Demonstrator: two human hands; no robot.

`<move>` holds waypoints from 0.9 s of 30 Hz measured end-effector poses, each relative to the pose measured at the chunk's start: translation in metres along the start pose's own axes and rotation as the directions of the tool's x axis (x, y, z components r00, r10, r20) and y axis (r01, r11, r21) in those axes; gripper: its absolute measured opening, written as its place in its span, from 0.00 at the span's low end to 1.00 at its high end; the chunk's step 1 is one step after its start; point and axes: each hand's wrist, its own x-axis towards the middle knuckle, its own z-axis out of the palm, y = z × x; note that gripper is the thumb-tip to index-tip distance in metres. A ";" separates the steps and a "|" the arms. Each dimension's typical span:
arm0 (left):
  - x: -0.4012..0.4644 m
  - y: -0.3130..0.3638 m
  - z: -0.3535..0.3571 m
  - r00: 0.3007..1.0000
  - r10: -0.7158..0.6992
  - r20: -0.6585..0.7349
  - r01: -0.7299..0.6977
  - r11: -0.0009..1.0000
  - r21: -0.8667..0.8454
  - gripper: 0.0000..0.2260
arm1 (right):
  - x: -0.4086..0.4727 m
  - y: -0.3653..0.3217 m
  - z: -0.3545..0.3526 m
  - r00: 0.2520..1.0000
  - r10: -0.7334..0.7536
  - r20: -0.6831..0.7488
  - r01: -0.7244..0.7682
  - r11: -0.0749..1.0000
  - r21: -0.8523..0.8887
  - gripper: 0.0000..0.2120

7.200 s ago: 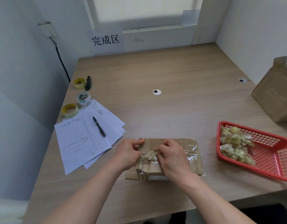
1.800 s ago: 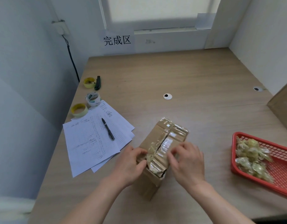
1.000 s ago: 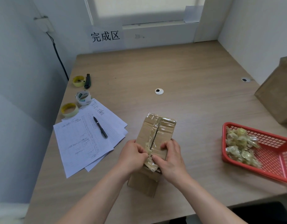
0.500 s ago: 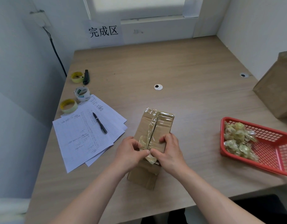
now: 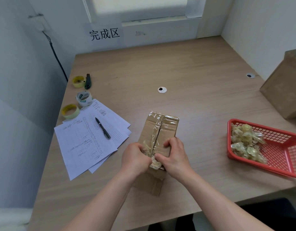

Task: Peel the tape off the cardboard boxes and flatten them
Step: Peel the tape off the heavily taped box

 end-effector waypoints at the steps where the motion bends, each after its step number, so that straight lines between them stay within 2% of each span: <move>1: 0.002 -0.001 0.000 1.000 0.003 0.012 -0.003 1.000 0.019 0.10 | 0.000 0.000 0.000 1.000 -0.002 0.000 0.002 1.000 0.000 0.20; 3: 0.005 0.000 0.001 0.999 0.033 0.018 -0.035 0.996 0.078 0.08 | 0.000 0.000 0.001 1.000 -0.006 -0.003 0.006 1.000 -0.001 0.21; 5: 0.006 0.000 0.002 0.992 0.128 -0.008 -0.123 0.971 0.207 0.05 | 0.000 0.000 0.002 1.000 -0.011 -0.005 0.011 1.000 -0.003 0.21; 8: 0.009 -0.001 0.004 0.968 0.250 -0.028 -0.230 0.923 0.308 0.11 | 0.001 0.000 0.003 1.000 -0.014 -0.008 0.014 1.000 -0.004 0.21; 11: 0.009 -0.002 0.003 0.983 0.185 -0.013 -0.180 0.968 0.176 0.10 | 0.003 -0.001 0.003 1.000 0.005 -0.010 -0.005 1.000 -0.012 0.21; 13: 0.008 -0.005 0.000 0.994 0.085 0.066 -0.083 0.996 -0.029 0.09 | 0.004 -0.002 0.003 1.000 0.019 -0.013 -0.019 1.000 -0.005 0.21; 15: 0.005 -0.005 -0.004 0.988 0.007 0.154 0.028 0.974 -0.224 0.09 | 0.006 -0.003 0.003 1.000 0.024 -0.007 -0.024 1.000 0.000 0.21; 18: 0.003 -0.003 -0.013 0.970 -0.055 0.238 0.136 0.931 -0.338 0.12 | 0.007 -0.005 0.003 0.999 0.037 0.002 -0.037 0.999 0.000 0.21; 20: 0.004 -0.006 -0.016 0.960 -0.043 0.275 0.139 0.930 -0.339 0.13 | 0.007 -0.007 0.003 0.999 0.050 0.003 -0.050 0.999 0.005 0.21; 22: 0.006 -0.010 -0.016 0.963 -0.021 0.269 0.103 0.950 -0.296 0.09 | 0.007 -0.008 0.003 0.999 0.050 0.008 -0.050 0.999 0.005 0.21; 24: 0.006 -0.014 -0.014 0.976 0.057 0.212 -0.001 0.966 -0.259 0.05 | 0.007 -0.008 0.002 0.999 0.038 0.012 -0.038 0.999 0.007 0.20; 27: 0.003 -0.010 -0.011 0.991 0.110 0.076 -0.099 0.987 -0.128 0.12 | 0.005 -0.007 0.001 0.999 0.024 0.031 -0.025 0.999 0.035 0.19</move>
